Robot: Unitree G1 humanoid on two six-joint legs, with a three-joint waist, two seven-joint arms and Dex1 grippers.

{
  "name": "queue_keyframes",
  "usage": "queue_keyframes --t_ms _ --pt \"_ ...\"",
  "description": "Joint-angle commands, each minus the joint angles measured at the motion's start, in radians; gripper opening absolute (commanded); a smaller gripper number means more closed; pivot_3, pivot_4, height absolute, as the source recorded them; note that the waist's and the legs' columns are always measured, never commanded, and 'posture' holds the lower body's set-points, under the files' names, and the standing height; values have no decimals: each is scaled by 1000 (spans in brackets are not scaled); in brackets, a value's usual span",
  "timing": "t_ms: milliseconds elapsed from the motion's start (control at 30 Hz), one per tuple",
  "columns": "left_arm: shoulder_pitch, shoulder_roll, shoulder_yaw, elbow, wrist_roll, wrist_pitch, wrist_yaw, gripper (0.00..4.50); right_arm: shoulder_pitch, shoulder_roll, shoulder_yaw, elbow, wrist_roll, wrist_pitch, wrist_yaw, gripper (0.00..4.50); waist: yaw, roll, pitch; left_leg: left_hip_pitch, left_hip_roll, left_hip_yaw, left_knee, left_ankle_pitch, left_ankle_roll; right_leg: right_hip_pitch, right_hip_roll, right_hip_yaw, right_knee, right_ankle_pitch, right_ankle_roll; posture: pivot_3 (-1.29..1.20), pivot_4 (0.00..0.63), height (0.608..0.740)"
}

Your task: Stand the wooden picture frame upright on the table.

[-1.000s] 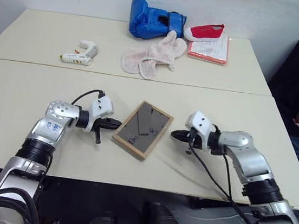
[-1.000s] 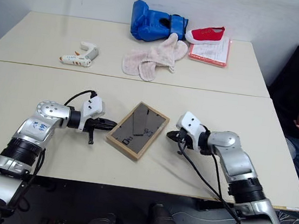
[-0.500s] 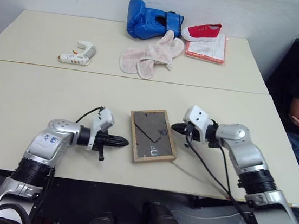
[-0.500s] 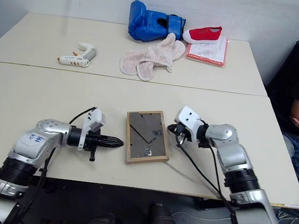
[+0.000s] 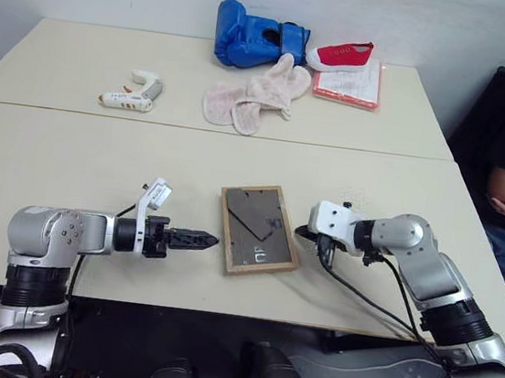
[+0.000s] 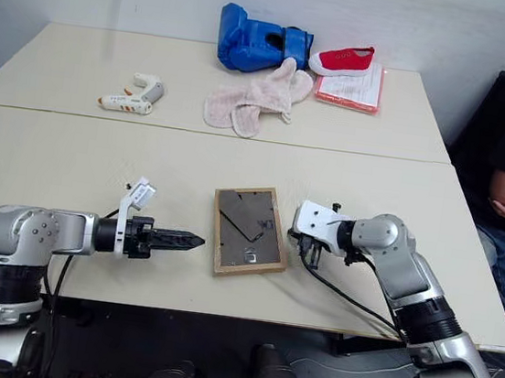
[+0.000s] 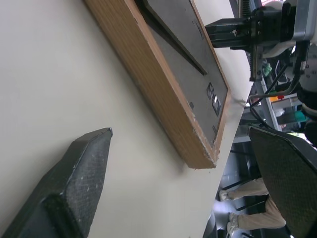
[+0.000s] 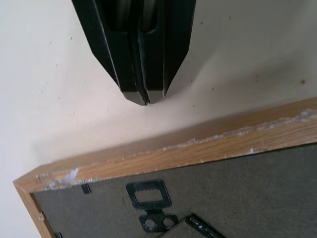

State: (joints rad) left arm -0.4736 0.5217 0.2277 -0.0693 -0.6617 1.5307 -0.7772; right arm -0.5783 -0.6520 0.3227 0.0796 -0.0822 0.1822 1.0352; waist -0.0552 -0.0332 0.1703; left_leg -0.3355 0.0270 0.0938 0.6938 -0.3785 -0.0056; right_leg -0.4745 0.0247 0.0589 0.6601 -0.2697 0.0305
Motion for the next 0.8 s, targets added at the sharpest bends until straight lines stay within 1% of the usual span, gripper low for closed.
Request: queue_keyframes --t_ms 33,100,167,233,300,400,500,533,600,633,700,733,800 --pt "6 -34 -57 13 1 56 58 4469 -2 23 33 -35 -22 -5 4 0 1 1 -4 0 0 0 0 0 0 0 0 0 0 0 0 0 150 740" --pt "1 -54 -73 31 3 67 77 4469 0 34 38 -44 -26 6 6 0 1 1 -8 2 0 -1 0 0 0 2 0 0 -1 0 0 0 150 740" --pt "8 -78 -133 31 12 53 94 4469 4 59 43 -66 -23 32 4 0 2 2 -8 4 0 -1 0 0 0 5 0 -1 -2 0 0 0 150 740" --pt "5 -102 -154 31 10 46 107 4469 10 78 46 -88 -17 56 5 0 4 3 -9 12 0 -1 -3 0 0 13 0 -1 -4 0 -1 0 150 740" --pt "-11 -131 -144 35 0 50 118 4469 21 97 44 -115 -5 91 6 0 13 4 -11 15 0 -1 -5 -1 0 16 0 -1 -6 -1 -1 0 150 740" --pt "-41 -169 -91 41 -27 76 129 4469 32 109 42 -138 -4 116 5 0 26 4 -11 16 -1 -1 -5 -1 1 18 -1 -1 -7 -1 -1 0 150 740" --pt "-53 -176 -49 47 -46 84 137 4469 40 111 33 -142 -5 123 1 0 26 4 -11 15 -1 -1 -5 -1 1 17 -1 -1 -7 -1 -1 0 150 740" --pt "-57 -176 -32 55 -57 84 139 4067 43 112 27 -142 -2 128 0 0 26 4 -11 15 -1 -1 -5 -1 1 17 -1 -1 -7 -1 -1 0 150 740" --pt "-64 -174 -6 71 -83 84 138 3591 47 117 18 -146 8 141 -1 0 25 4 -11 12 -1 -1 -5 -1 1 14 -1 -1 -7 -1 -1 0 150 740" --pt "-66 -172 -1 74 -96 84 140 3229 47 118 17 -148 12 144 -1 0 24 4 -11 12 0 -1 -5 -1 0 13 -1 -1 -6 -1 -1 0 150 740" --pt "-68 -171 2 67 -114 84 145 2714 45 119 21 -151 14 145 -4 0 23 4 -10 11 0 -1 -5 -1 0 12 -1 -1 -6 -1 -1 0 150 740" --pt "-68 -172 2 60 -117 84 150 2328 44 120 23 -151 14 144 -6 0 21 4 -10 11 0 -1 -5 0 0 12 -1 -1 -6 -1 -1 0 150 740" --pt "-72 -174 12 58 -141 84 160 1760 44 120 24 -156 16 147 -9 0 19 4 -10 11 0 -1 -5 0 -1 12 -1 -1 -6 -1 -1 0 150 740"
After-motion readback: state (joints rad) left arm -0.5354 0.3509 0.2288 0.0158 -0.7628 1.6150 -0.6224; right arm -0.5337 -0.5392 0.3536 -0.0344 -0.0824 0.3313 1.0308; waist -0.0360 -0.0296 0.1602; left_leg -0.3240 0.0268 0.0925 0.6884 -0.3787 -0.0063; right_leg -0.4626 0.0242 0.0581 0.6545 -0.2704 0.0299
